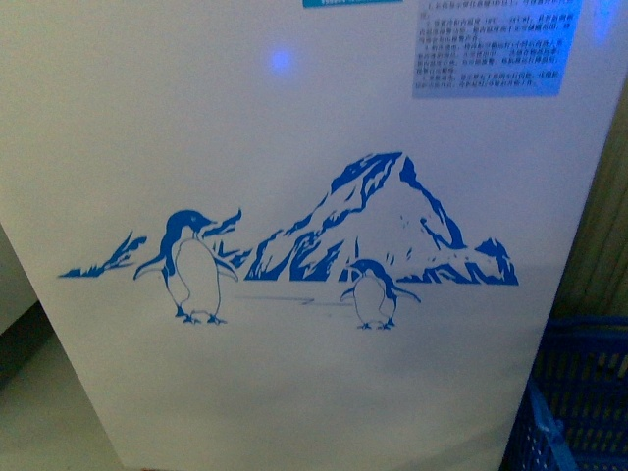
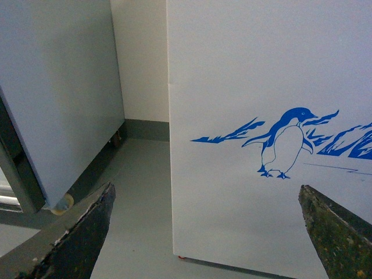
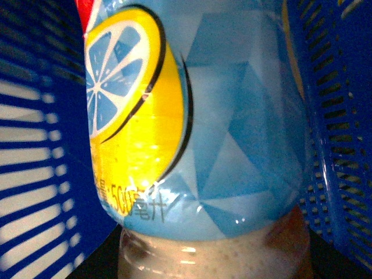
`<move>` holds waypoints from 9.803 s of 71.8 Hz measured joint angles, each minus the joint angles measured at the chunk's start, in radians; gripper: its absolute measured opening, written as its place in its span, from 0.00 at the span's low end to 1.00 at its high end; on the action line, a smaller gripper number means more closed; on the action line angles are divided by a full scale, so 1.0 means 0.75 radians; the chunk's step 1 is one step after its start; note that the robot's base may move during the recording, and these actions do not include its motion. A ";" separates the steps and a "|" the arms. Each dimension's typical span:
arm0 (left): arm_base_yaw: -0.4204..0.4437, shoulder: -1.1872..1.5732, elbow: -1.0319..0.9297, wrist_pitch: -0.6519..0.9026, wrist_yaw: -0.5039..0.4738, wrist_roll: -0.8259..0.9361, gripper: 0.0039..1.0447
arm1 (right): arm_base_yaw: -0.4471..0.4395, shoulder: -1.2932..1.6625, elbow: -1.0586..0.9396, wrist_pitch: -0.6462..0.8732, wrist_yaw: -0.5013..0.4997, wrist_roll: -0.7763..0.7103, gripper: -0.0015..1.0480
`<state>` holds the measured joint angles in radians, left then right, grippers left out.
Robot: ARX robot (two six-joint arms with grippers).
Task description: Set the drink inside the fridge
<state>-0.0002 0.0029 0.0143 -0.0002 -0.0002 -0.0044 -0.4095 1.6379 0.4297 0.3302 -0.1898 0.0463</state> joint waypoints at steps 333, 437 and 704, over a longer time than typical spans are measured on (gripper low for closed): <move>-0.332 2.837 1.934 0.418 0.520 1.487 0.92 | 0.567 -1.522 0.430 -0.622 0.211 0.283 0.41; -0.280 1.454 0.479 0.851 -0.245 -0.048 0.68 | 0.568 -1.521 0.430 -0.626 0.207 0.279 0.41; -0.006 0.003 0.000 0.002 0.001 -0.001 0.02 | 0.549 -2.112 -0.497 -0.451 0.252 -0.057 0.03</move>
<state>-0.0044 0.0048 0.0143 0.0010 0.0002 -0.0048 0.0021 0.0540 0.0570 -0.0082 -0.0010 0.0032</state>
